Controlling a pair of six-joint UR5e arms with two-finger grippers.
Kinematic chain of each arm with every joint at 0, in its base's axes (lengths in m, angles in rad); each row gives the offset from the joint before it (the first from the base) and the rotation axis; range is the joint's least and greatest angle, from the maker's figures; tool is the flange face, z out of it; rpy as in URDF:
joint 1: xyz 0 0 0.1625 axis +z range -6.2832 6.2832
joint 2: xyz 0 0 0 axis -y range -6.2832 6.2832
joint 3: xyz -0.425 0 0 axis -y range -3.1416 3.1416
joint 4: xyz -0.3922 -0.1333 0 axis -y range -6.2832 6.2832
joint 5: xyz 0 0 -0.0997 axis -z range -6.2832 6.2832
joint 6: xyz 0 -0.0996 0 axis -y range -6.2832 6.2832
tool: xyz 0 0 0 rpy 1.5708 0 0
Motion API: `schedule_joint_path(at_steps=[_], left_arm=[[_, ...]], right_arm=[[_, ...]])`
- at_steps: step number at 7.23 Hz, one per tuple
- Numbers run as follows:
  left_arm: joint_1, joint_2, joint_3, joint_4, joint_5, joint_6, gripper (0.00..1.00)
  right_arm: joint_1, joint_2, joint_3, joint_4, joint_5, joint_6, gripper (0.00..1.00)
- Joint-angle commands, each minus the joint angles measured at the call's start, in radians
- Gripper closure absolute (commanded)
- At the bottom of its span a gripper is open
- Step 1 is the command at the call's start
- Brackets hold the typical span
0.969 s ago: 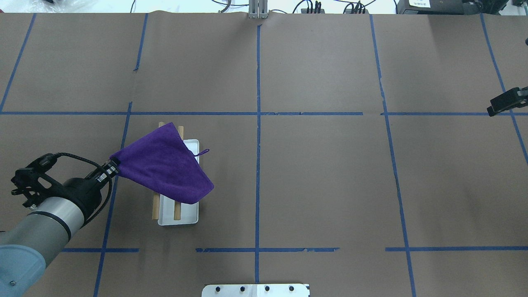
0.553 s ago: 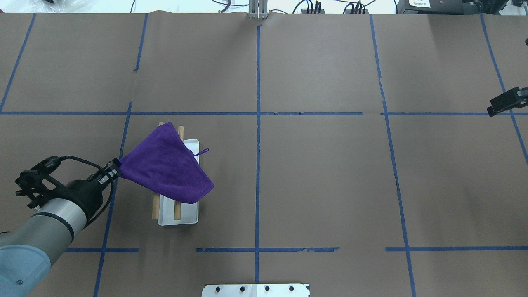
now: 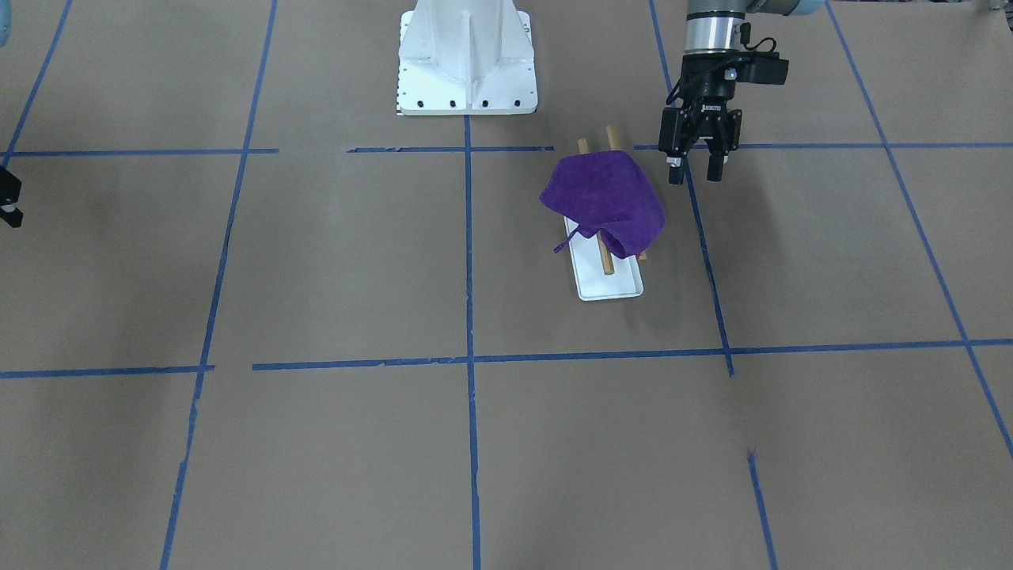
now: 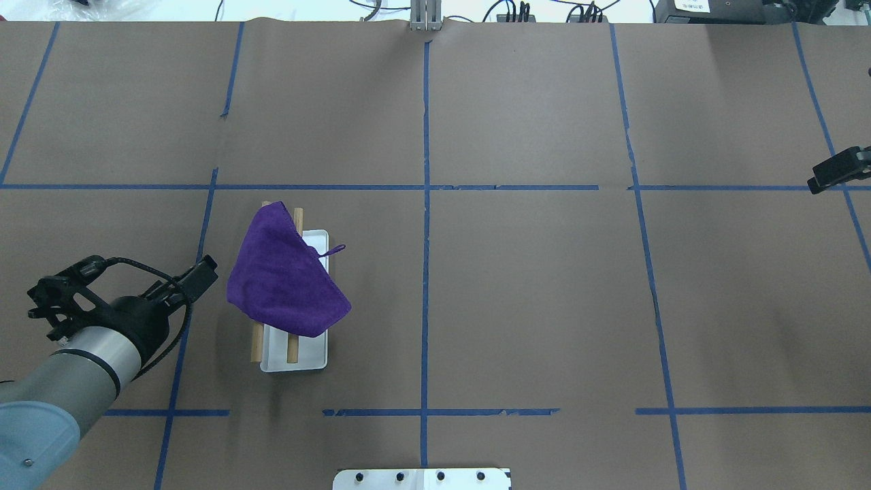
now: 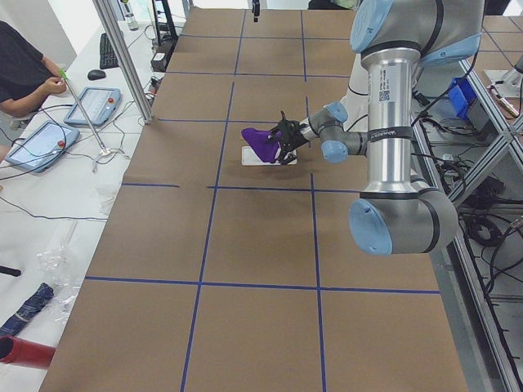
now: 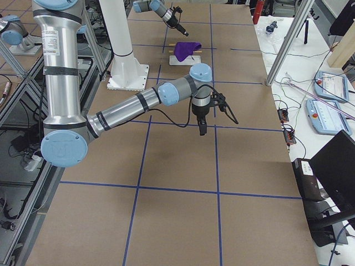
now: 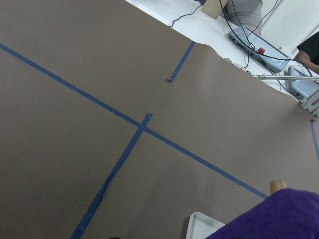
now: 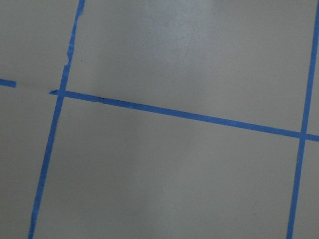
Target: Hang towel on rack
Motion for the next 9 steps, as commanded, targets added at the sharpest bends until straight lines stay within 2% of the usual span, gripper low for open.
schedule_joint_path(at_steps=[1,2,4,5,6,7,8,9], left_arm=[[-0.091,0.020,-0.004,-0.112,-0.179,0.195,0.00],[-0.168,0.020,-0.003,-0.135,-0.271,0.292,0.00],[-0.356,0.009,0.000,-0.137,-0.527,0.534,0.00],[-0.477,0.007,0.011,-0.134,-0.694,0.661,0.00],[-0.611,0.012,0.043,-0.129,-0.849,0.822,0.00],[-0.755,0.007,0.104,-0.123,-0.977,0.986,0.00],[-0.876,0.006,0.190,-0.118,-1.121,1.114,0.00],[-0.961,0.009,0.257,-0.109,-1.200,1.203,0.00]], right_arm=[[0.052,-0.020,-0.045,0.000,0.030,-0.105,0.00],[0.100,-0.024,-0.083,0.000,0.062,-0.193,0.00],[0.196,-0.045,-0.166,0.002,0.079,-0.383,0.00],[0.282,-0.062,-0.238,0.002,0.161,-0.435,0.00],[0.336,-0.062,-0.330,0.010,0.189,-0.507,0.00],[0.374,-0.062,-0.367,0.037,0.191,-0.549,0.00],[0.379,-0.062,-0.325,0.048,0.194,-0.546,0.00],[0.379,-0.057,-0.324,0.049,0.185,-0.549,0.00]])
